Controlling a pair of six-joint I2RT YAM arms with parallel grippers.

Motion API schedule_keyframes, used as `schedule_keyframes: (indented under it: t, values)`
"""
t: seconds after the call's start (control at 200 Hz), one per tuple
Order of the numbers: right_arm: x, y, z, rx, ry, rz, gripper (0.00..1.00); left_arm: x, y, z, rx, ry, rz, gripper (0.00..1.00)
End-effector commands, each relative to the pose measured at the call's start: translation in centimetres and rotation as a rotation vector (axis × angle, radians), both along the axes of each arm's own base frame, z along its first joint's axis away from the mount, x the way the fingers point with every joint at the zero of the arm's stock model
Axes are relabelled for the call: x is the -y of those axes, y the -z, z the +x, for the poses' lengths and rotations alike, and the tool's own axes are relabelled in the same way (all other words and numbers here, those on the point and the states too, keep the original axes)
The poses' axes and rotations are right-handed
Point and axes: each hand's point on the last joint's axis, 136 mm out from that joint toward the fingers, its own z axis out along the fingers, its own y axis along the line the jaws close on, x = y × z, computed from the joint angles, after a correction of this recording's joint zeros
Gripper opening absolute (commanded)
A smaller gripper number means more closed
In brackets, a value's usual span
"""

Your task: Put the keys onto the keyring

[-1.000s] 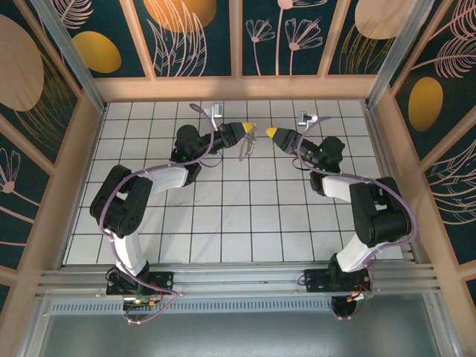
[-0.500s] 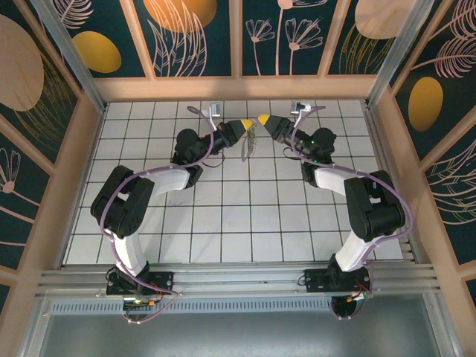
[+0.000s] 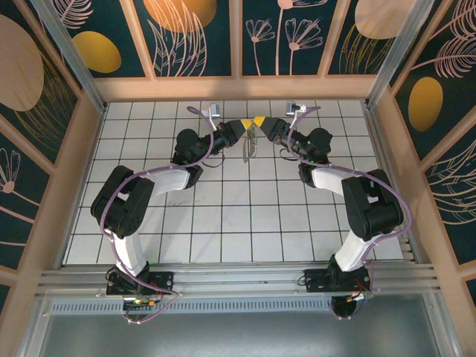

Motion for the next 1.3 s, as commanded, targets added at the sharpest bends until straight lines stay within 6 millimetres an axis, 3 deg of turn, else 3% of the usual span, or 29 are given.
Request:
schedule_keyframes:
  t: [0.0, 0.235, 0.536, 0.811, 1.016, 1.076, 1.111, 1.296]
  values:
    - [-0.6, -0.7, 0.2, 0.032, -0.013, 0.007, 0.29, -0.2, -2.3, -0.8, 0.067, 0.003, -0.04, 0.0]
    - [-0.9, -0.2, 0.5, 0.024, -0.018, -0.002, 0.17, -0.1, -2.1, -0.8, 0.07, 0.005, -0.03, 0.0]
    - [-1.6, 0.3, 0.3, 0.023, -0.04, -0.033, 0.17, 0.1, -1.6, -0.6, 0.074, -0.012, 0.006, 0.0]
    - [-1.5, 1.3, 0.1, 0.011, -0.032, -0.064, 0.0, 0.1, -1.5, -0.3, 0.075, -0.023, 0.017, 0.0]
    - [-1.2, 1.8, -0.2, 0.004, -0.031, -0.077, 0.0, 0.1, -1.5, -0.1, 0.079, -0.034, 0.028, 0.0]
    - [-1.1, 1.8, -0.4, -0.001, -0.028, -0.078, 0.19, 0.0, -1.5, -0.1, 0.081, -0.04, 0.033, 0.0]
    - [-1.0, 2.0, -0.4, -0.004, -0.026, -0.08, 0.24, 0.0, -1.5, -0.1, 0.082, -0.041, 0.035, 0.0]
    - [-0.6, 2.3, -0.8, -0.008, -0.016, -0.085, 0.22, 0.0, -1.5, 0.0, 0.082, -0.045, 0.04, 0.0]
